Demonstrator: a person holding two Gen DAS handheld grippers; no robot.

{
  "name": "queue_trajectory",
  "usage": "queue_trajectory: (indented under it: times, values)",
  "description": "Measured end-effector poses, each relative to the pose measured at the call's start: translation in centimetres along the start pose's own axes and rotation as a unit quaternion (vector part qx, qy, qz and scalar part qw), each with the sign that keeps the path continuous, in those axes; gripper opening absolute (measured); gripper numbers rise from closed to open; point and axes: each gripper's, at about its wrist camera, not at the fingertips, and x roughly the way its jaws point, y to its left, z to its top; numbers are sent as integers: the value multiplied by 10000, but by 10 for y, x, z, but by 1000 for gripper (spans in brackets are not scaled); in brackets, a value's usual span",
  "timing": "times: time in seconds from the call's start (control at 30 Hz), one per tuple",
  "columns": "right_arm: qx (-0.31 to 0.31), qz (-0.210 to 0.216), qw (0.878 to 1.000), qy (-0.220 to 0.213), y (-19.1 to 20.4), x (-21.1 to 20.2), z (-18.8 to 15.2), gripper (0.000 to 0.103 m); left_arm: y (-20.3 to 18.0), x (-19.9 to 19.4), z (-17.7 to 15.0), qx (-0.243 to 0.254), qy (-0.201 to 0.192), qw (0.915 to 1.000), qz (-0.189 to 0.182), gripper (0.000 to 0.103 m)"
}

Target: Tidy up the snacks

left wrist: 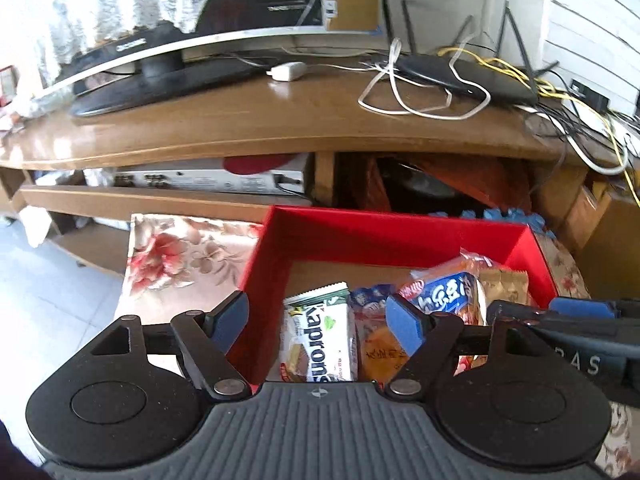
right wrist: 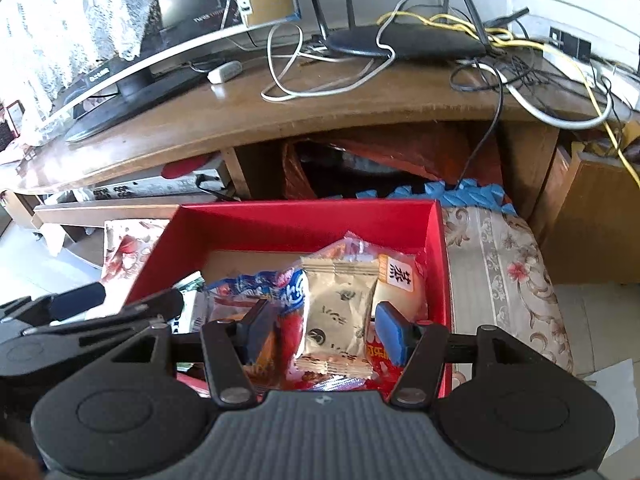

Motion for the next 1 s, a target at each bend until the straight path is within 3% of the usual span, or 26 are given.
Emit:
queue_trajectory:
  times: [0.17,0.53,1.0]
  values:
    - [-15,-56,10000,-26,1,-3,-1,56,-2,4,2,77,132,9999,-15,82]
    - [-22,-157,9997,168,-4,3,-6,56,7,21,-9,-365,533,9969,-447,85]
    - [-59,-258,9989,389,-5,-1,-25,56,1,13,-28,-132,702,9968,-360,90]
